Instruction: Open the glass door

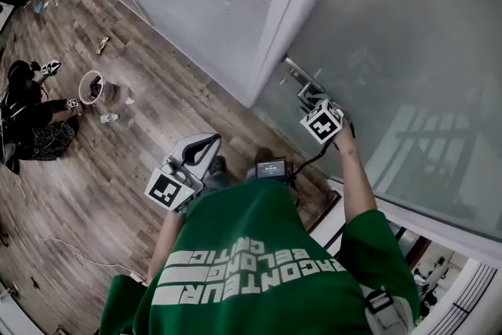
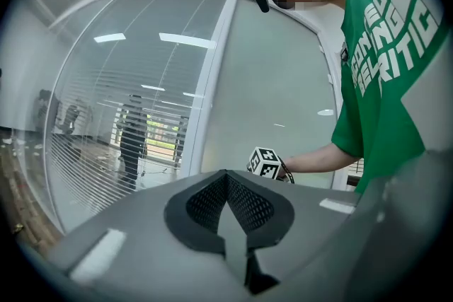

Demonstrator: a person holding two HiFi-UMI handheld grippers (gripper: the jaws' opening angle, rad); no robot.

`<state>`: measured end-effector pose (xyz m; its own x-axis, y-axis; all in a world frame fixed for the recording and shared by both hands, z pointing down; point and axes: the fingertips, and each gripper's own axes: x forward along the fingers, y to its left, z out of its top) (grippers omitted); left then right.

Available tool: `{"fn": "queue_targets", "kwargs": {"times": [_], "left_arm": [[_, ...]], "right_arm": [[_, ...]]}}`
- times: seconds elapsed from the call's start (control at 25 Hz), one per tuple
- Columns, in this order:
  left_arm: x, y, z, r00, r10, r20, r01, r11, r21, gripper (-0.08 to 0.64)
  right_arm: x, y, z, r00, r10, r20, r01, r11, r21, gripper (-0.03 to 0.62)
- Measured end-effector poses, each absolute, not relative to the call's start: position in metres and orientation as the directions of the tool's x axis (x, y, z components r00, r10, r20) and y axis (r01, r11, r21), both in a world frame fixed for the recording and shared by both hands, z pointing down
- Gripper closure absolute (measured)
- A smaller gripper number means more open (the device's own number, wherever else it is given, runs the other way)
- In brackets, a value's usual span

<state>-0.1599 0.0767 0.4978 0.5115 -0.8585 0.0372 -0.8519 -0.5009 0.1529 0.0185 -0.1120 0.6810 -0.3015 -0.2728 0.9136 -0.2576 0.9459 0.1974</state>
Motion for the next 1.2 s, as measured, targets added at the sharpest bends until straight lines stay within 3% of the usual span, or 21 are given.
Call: {"fn": "queue_targets", "kwargs": {"times": [0.08,0.28,0.36,0.52,0.96,1.2], "left_arm": [[-0.156,0.078,0.495,0.507,-0.861,0.04,-0.853,-0.495,0.164,0.546],[-0.151,0.073,0.508,0.439,-0.898,0.039,-0.888,-0.427,0.173,0.546],[-0.153,0.075,0.508,0.409,-0.912,0.029,-0.9,-0.398,0.176,0.546],[-0.161,0.08,0.507,0.366,-0.93,0.018,-0.917,-0.358,0.178,0.546],[-0.21,0.083,0.517,0.24,-0.971,-0.001,-0.936,-0.232,0.266,0.546],[-0.19,0.063,0.523,0.32,-0.947,-0.002,-0.914,-0.31,0.262,0.546]], "right_arm": [[0.023,-0.11,0.687,-0.27,-0.244,0.932,-0.262,0.95,0.173,0.476],[0.041,-0.113,0.722,-0.173,-0.151,0.973,-0.308,0.947,0.092,0.599],[0.036,-0.119,0.728,-0.165,-0.173,0.971,-0.266,0.956,0.125,0.599],[0.056,-0.113,0.73,-0.013,-0.16,0.987,-0.231,0.961,0.153,0.6],[0.036,-0.11,0.732,-0.093,-0.123,0.988,-0.191,0.976,0.104,0.6],[0.027,-0.112,0.747,-0.201,-0.099,0.975,-0.197,0.979,0.059,0.6]]}}
